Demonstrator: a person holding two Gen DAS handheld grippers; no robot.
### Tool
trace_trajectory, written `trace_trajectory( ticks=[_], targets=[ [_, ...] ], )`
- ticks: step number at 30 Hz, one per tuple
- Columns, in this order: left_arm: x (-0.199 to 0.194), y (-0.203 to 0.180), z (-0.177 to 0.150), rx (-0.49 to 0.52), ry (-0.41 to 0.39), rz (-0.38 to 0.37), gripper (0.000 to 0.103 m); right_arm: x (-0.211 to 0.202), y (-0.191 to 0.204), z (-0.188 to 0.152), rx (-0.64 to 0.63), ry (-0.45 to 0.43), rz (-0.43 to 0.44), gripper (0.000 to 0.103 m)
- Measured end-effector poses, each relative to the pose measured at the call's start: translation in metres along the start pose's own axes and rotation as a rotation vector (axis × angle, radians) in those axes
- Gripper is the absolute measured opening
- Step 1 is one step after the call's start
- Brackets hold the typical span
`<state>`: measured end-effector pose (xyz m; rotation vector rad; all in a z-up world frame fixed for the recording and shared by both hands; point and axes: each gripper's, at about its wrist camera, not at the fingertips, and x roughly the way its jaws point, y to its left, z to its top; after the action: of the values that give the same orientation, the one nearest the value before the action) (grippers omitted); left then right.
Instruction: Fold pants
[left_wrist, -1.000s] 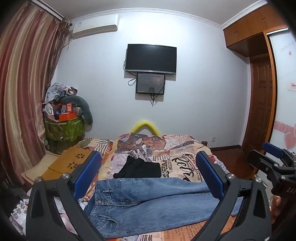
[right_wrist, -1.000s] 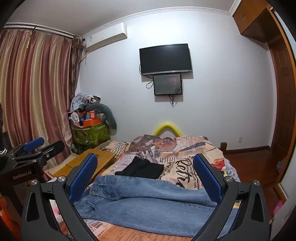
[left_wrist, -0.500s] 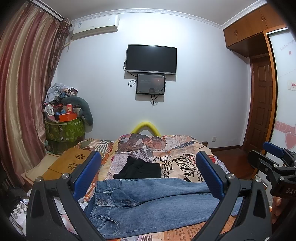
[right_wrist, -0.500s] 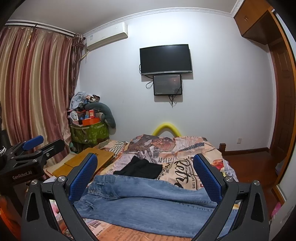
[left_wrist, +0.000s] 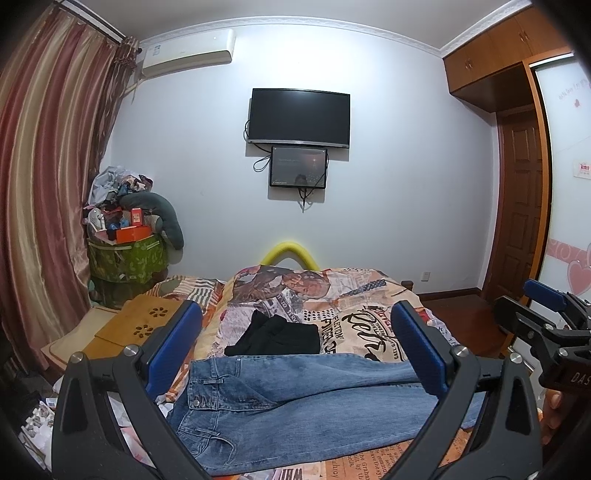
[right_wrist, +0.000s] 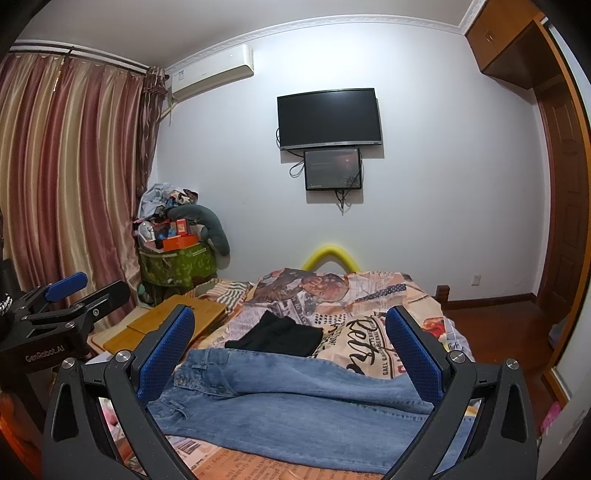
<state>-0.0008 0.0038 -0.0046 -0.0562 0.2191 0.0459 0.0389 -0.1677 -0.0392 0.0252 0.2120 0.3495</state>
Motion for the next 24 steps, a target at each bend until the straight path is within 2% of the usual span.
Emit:
trace_trajectory(
  ticks=[24],
  targets=[
    [0.0027, -0.001, 0.0058, -0.002, 0.008, -0.004, 0.103, 0.0009, -0.0002, -0.001, 0.0, 0.001, 0.0, 0.103]
  ],
)
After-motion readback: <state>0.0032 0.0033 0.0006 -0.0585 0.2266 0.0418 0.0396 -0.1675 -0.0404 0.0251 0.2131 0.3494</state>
